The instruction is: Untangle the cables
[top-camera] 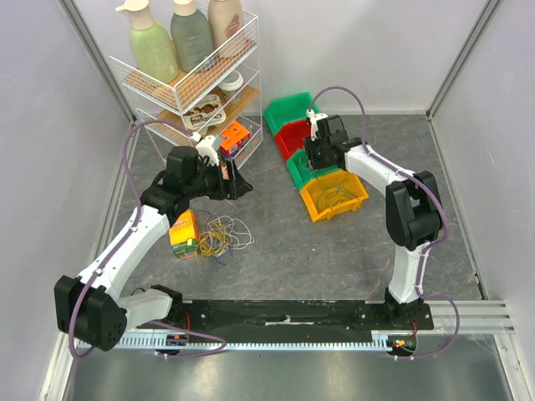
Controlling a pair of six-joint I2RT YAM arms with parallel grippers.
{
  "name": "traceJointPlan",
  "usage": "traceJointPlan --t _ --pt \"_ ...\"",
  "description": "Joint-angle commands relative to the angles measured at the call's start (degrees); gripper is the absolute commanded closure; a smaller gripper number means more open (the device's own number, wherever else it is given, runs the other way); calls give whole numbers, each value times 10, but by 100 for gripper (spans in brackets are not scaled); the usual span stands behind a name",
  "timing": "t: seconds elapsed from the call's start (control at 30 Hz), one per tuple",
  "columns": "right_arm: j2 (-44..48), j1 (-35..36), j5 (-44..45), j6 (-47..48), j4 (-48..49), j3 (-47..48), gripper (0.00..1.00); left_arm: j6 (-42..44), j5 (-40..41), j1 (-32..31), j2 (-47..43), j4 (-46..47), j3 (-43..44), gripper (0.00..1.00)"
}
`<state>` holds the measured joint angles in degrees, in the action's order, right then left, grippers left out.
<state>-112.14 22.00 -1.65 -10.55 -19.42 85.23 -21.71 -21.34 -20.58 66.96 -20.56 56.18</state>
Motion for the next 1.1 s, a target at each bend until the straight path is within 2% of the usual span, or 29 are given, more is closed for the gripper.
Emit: traceJointPlan --t 0.0,0.13,0.27,0.5,0.73,0.93,1.07 --pt "16 -3 13 -18 -54 57 51 -5 -13 3 -9 19 2 20" --pt "73 5 46 -4 -70 20 41 -6 -17 4 -10 19 2 20" --pt "125 6 35 0 -65 -51 41 -6 -21 3 -7 21 2 20" --pt "166 24 -2 13 -23 -144 58 -9 -26 3 -3 23 2 20" --pt "134 45 36 17 -14 -143 70 -9 -22 3 -3 23 1 20" --pt "162 52 88 4 -19 -153 99 -9 -20 3 -2 23 0 20" --pt "205 53 92 10 -26 -189 100 -9 -21 3 -1 23 1 20"
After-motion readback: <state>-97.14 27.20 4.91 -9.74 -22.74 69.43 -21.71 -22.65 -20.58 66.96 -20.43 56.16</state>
